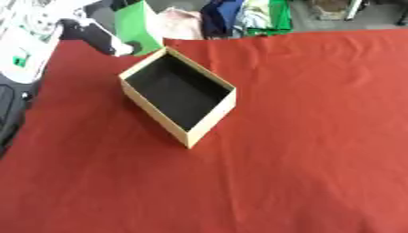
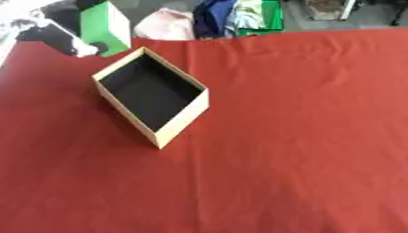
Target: Pick up objects on the table and place them in the box.
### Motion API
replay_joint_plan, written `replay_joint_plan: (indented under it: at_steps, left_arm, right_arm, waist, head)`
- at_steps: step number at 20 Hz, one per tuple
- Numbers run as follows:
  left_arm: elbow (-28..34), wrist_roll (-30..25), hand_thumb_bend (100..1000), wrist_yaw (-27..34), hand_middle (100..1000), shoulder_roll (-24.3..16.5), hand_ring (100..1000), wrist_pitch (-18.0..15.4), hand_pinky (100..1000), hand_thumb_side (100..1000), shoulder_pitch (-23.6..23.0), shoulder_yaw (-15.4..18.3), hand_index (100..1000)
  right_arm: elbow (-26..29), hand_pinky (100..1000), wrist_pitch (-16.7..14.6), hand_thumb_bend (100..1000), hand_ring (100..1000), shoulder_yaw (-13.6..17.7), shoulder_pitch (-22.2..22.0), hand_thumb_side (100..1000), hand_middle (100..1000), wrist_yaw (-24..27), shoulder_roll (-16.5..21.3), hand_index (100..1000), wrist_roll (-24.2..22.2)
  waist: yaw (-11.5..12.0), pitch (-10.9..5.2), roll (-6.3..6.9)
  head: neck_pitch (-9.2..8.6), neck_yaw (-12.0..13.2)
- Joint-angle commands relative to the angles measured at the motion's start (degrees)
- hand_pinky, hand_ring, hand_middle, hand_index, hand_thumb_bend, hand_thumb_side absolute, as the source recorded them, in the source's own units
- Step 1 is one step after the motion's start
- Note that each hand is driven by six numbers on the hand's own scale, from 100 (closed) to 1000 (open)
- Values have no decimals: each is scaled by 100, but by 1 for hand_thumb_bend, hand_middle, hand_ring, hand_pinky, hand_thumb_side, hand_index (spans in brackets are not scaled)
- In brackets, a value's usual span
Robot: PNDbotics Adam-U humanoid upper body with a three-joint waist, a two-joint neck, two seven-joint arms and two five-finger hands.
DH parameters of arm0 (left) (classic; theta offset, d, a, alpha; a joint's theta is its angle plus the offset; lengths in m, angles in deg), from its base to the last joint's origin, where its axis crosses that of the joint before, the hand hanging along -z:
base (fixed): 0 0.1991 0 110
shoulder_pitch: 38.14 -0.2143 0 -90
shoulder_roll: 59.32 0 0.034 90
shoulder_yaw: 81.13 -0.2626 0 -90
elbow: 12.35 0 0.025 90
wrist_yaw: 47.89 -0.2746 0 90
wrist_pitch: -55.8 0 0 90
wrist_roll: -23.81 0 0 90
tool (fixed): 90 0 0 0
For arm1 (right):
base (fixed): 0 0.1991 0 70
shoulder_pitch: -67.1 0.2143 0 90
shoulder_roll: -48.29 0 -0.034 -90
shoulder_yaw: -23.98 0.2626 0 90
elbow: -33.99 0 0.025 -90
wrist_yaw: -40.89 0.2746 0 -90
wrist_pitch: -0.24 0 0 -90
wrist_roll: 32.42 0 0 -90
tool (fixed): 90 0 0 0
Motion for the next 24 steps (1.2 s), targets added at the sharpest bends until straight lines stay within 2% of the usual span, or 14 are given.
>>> replay_joint_plan:
  at_steps: [1,3,5,10,11,18,20,22,24]
  left_arm:
    - [-197,310,144,-38,612,87,682,-120,777,100,172,29,753]
    - [-389,426,136,-51,613,174,681,-206,777,100,159,43,754]
    - [-574,516,183,-42,622,244,688,-300,779,100,141,68,765]
    - [-930,613,229,-196,667,328,713,-527,797,100,86,120,814]
    - [-975,622,295,-264,692,323,734,-594,799,100,72,112,849]
    - [-1243,373,451,-880,789,309,822,-796,856,100,-17,142,930]
    - [-1267,315,543,-974,841,302,865,-828,883,100,-27,172,973]
    - [-1255,378,700,-1076,889,291,906,-879,909,292,-32,188,1000]
    - [-1238,567,786,-1262,909,280,925,-942,924,381,-44,192,1000]
  right_arm:
    - [94,798,-17,100,758,24,120,117,764,48,58,766,-26]
    - [94,798,-20,100,758,24,137,117,764,54,46,766,-27]
    - [94,798,-23,100,758,26,154,117,765,59,28,766,-27]
    - [94,798,-10,100,759,23,164,115,765,64,-13,766,-36]
    - [94,798,-7,100,759,22,165,115,765,64,-21,766,-39]
    - [94,798,1,100,760,26,173,115,765,60,-43,766,-39]
    - [94,798,3,100,760,27,171,114,765,60,-46,766,-41]
    - [94,799,6,100,760,29,168,114,766,59,-49,766,-43]
    - [94,799,6,100,760,29,167,115,765,58,-53,766,-45]
  waist:
    - [-42,5,35]
    - [-91,29,28]
    - [-130,49,27]
    - [-170,88,67]
    - [-174,94,76]
    - [-176,111,111]
    - [-173,110,114]
    - [-172,107,114]
    - [-174,104,111]
  head:
    - [-65,-12]
    - [-78,-14]
    - [-87,-3]
    - [-67,-15]
    - [-64,-24]
    - [-28,-60]
    - [-25,-65]
    - [-29,-64]
    - [-30,-63]
